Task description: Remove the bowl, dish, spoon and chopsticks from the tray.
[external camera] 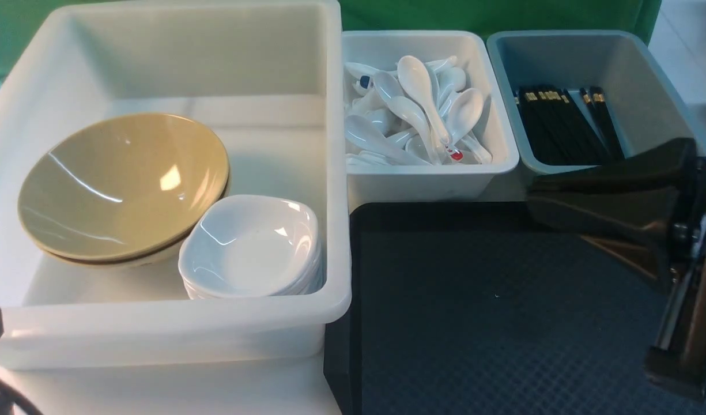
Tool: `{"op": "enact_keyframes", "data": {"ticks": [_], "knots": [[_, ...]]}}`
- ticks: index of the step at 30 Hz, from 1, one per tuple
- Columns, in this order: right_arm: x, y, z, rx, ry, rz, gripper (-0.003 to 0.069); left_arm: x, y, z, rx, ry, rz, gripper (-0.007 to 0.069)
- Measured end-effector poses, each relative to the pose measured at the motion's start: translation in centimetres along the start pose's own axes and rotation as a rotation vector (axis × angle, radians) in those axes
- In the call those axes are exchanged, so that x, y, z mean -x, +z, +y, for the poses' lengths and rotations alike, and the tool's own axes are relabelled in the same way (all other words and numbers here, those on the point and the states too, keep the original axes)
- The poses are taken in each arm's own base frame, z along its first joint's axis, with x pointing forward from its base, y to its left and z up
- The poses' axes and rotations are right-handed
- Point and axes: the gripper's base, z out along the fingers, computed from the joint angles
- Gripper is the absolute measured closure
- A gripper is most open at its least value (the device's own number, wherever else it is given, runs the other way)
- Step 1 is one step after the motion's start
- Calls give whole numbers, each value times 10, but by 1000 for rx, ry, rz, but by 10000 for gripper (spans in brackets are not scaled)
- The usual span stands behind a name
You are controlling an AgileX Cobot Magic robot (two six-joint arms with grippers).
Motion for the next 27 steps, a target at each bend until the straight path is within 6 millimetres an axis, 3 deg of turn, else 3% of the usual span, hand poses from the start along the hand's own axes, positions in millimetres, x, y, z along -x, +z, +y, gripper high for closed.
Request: {"op": "enact_keyframes", "data": {"ticks": [5,27], "knots": [[-15,-9,4,-31,0,-117,614,-9,-10,0,-4,-15,-92,636],[-27,-7,7,-14,0,-53,597,-10,-11,1,-4,-21,-99,636]]}}
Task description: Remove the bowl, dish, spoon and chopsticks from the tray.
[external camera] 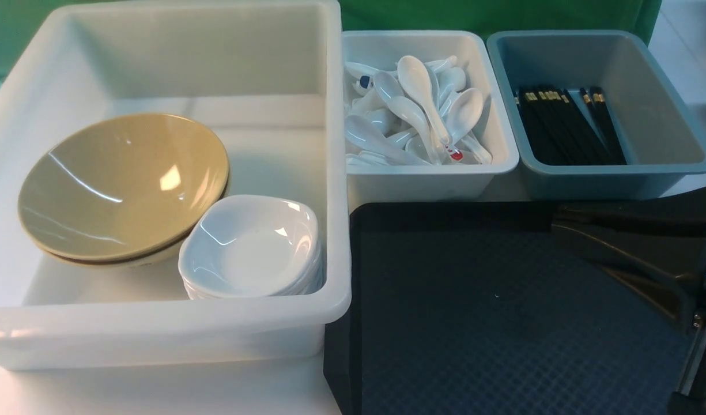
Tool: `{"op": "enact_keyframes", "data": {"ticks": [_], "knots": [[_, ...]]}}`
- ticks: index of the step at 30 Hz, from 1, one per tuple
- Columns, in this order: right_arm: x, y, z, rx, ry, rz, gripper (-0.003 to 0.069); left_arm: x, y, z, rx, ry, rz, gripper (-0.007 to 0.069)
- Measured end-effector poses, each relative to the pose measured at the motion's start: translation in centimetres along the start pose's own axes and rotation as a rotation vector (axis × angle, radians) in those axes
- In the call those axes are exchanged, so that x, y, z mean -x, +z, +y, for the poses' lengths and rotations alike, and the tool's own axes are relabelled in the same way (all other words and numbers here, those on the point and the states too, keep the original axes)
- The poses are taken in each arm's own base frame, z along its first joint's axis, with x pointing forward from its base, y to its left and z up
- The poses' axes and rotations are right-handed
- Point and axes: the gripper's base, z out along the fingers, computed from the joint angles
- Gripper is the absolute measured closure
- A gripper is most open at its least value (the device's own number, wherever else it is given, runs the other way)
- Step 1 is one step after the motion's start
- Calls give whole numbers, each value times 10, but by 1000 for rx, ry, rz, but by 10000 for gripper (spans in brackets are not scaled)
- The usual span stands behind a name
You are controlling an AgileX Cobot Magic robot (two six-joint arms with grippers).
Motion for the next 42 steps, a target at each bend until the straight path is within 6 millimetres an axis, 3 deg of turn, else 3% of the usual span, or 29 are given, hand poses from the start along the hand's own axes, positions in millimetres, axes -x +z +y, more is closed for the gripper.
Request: {"op": "enact_keyframes", "data": {"ticks": [5,7,9,10,12,13,14,15,18,24,28,32,42], "knots": [[-23,-8,2,-51,13,-78,622,0,0,0,0,0,0,636],[-42,-15,-1,-124,64,-150,627,0,0,0,0,0,0,636],[-73,-27,-4,-246,167,-257,627,0,0,0,0,0,0,636],[-75,-28,-3,-248,166,-264,627,0,0,0,0,0,0,636],[-105,-40,-4,-360,269,-303,627,0,0,0,0,0,0,636],[-107,-40,-3,-360,269,-305,627,0,0,0,0,0,0,636],[-132,-48,-2,-448,330,-299,627,0,0,0,0,0,0,636],[-144,-52,0,-499,356,-295,627,0,0,0,0,0,0,636],[-167,-62,2,-633,414,-268,627,0,0,0,0,0,0,636],[-183,-76,5,-814,459,-192,628,0,0,0,0,0,0,637],[-202,-80,7,-921,542,-4,628,0,0,0,1,0,0,637],[-209,-80,9,-929,558,78,628,0,0,0,1,0,0,638],[-209,-81,9,-929,530,91,627,0,0,0,1,0,0,638]]}}
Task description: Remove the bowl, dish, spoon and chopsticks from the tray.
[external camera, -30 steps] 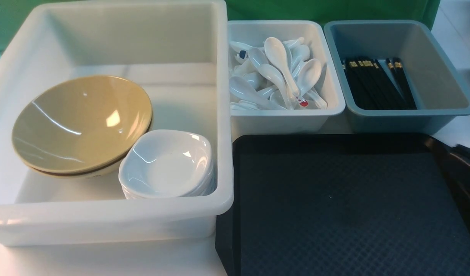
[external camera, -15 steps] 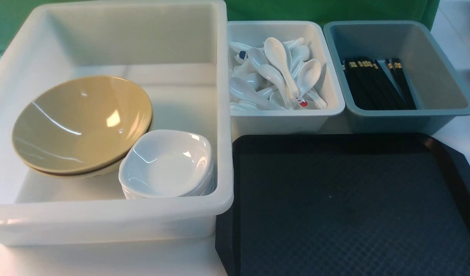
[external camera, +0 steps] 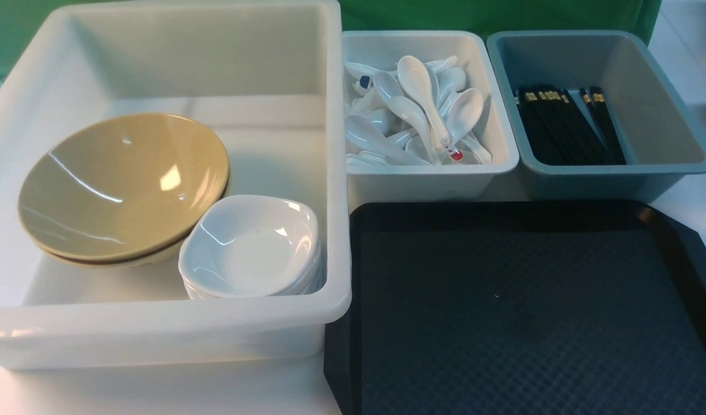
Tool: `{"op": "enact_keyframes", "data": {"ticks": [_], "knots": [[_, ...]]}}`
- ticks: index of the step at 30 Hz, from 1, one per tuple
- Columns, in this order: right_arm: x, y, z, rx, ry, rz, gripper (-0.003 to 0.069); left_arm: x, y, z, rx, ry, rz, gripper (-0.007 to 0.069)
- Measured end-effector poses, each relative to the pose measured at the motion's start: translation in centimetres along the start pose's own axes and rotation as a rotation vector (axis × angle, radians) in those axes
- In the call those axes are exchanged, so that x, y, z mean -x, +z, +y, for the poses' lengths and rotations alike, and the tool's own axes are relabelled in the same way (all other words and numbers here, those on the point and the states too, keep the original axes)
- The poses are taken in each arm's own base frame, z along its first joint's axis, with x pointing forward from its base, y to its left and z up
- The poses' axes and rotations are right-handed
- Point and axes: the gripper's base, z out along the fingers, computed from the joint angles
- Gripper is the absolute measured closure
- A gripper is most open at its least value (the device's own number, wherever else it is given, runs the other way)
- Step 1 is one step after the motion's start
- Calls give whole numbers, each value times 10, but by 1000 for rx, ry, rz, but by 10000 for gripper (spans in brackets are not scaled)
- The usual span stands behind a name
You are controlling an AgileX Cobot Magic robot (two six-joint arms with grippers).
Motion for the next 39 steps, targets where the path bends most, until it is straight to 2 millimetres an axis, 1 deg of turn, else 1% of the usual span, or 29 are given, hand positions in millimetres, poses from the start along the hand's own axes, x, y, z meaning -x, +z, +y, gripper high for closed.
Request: {"op": "enact_keyframes", "data": {"ticks": [20,23,26,27,28,30,31,32,35,39], "knots": [[0,0,0,0,0,0,617,0,0,0,-1,-1,1,638],[0,0,0,0,0,0,615,-4,5,-2,-18,-23,-34,638],[0,0,0,0,0,0,612,-16,14,-2,-6,-44,-116,638],[0,0,0,0,0,0,610,-26,18,-2,14,-46,-183,638],[0,0,0,0,0,0,610,-30,21,-2,16,-47,-195,638],[0,0,0,0,0,0,606,-47,27,1,67,-67,-279,638],[0,0,0,0,0,0,603,-58,32,2,95,-98,-288,638],[0,0,0,0,0,0,601,-65,33,3,114,-116,-299,638],[0,0,0,0,0,0,599,-84,40,6,162,-172,-247,638],[0,0,0,0,0,0,597,-93,43,6,175,-168,-160,638]]}}
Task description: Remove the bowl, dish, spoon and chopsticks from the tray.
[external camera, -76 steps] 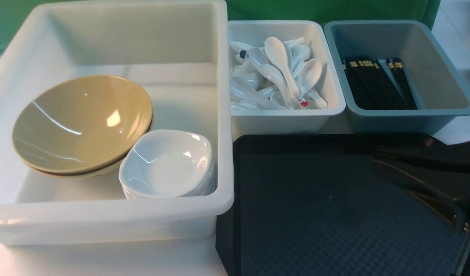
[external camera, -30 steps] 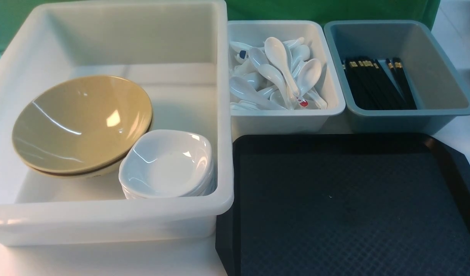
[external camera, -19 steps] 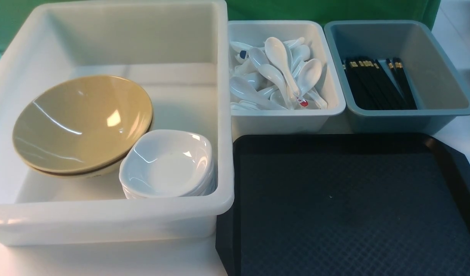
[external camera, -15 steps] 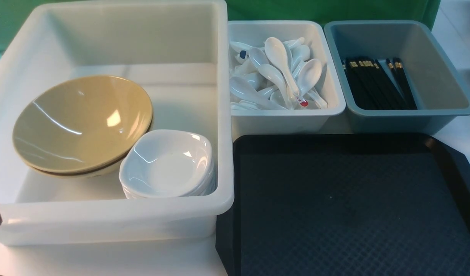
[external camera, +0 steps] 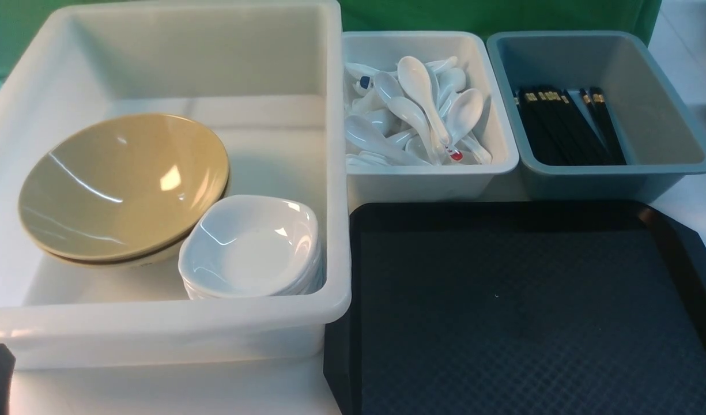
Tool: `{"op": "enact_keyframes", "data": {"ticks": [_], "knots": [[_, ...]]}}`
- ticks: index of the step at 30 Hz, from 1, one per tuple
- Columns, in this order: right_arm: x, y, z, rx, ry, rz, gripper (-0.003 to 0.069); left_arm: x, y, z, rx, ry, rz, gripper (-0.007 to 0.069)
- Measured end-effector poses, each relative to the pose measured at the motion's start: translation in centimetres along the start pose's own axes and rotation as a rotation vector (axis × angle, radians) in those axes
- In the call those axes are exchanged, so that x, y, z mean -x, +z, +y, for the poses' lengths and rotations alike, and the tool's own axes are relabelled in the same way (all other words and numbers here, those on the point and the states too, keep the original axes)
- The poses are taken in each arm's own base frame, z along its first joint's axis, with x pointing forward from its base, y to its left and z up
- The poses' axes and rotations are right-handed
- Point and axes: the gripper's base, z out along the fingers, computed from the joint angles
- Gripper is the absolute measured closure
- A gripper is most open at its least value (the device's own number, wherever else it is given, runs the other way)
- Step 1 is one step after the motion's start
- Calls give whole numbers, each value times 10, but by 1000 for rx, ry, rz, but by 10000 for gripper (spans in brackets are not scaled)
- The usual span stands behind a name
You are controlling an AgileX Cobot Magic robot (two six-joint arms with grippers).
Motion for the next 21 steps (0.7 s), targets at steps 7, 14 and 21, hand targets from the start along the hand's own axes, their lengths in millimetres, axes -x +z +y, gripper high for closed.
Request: {"op": "enact_keyframes", "data": {"ticks": [7,14,21], "knots": [[0,0,0,0,0,0,591,-4,0,-1,-34,135,39,638],[0,0,0,0,0,0,580,-4,0,-1,-34,146,38,638],[0,0,0,0,0,0,575,-4,0,-1,-34,147,39,638]]}}
